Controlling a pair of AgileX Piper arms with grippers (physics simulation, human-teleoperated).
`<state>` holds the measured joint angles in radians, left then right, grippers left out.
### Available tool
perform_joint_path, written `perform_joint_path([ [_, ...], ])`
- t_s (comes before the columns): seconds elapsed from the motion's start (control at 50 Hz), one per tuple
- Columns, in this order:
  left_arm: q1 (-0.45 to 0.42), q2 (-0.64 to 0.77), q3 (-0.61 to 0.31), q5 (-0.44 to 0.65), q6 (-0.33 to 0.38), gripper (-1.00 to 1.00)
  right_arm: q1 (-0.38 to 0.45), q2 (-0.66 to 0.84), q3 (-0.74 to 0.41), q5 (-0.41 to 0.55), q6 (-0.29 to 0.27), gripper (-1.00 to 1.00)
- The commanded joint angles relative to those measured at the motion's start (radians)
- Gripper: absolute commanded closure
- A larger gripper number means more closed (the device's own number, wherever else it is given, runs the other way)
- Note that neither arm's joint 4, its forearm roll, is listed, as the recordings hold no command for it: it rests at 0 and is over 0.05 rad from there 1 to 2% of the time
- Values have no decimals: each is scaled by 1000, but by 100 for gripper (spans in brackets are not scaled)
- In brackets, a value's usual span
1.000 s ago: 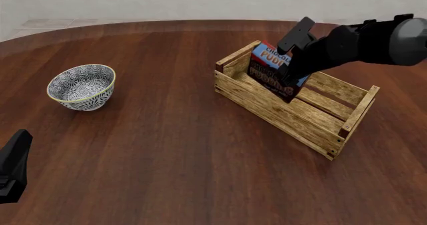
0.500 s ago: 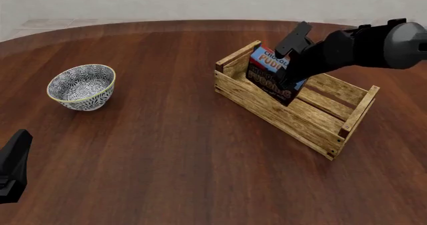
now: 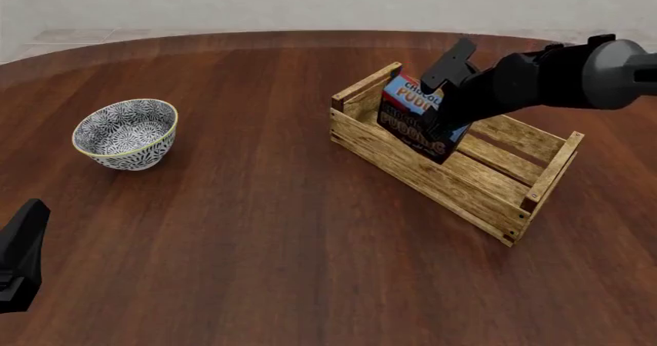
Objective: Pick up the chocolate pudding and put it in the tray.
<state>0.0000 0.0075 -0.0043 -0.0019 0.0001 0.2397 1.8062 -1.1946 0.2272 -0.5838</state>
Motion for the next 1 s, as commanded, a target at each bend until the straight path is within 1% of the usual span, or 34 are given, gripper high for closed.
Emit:
perform_joint_path([
  [0.02,0,0,0,0,0,-100,-1,9,3,-7,20,100],
  [0.56,0,0,0,0,0,-100,-4,30,1,-12,15,100],
  [0.58,0,0,0,0,0,-100,-24,43,-19,-11,15,100],
  [0.6,0,0,0,0,0,-100,-26,44,-17,-9,10,100],
  [0.62,0,0,0,0,0,-100,-23,40,-14,-12,10,-100],
  [0.72,0,0,0,0,0,-100,-27,38,-25,0,21,-100],
  [0.76,0,0,0,0,0,-100,-21,29,-16,-4,14,-100],
  [0.86,0,0,0,0,0,-100,-36,36,-41,10,25,-100],
  [1.0,0,0,0,0,0,-100,-35,17,-55,27,31,-100],
])
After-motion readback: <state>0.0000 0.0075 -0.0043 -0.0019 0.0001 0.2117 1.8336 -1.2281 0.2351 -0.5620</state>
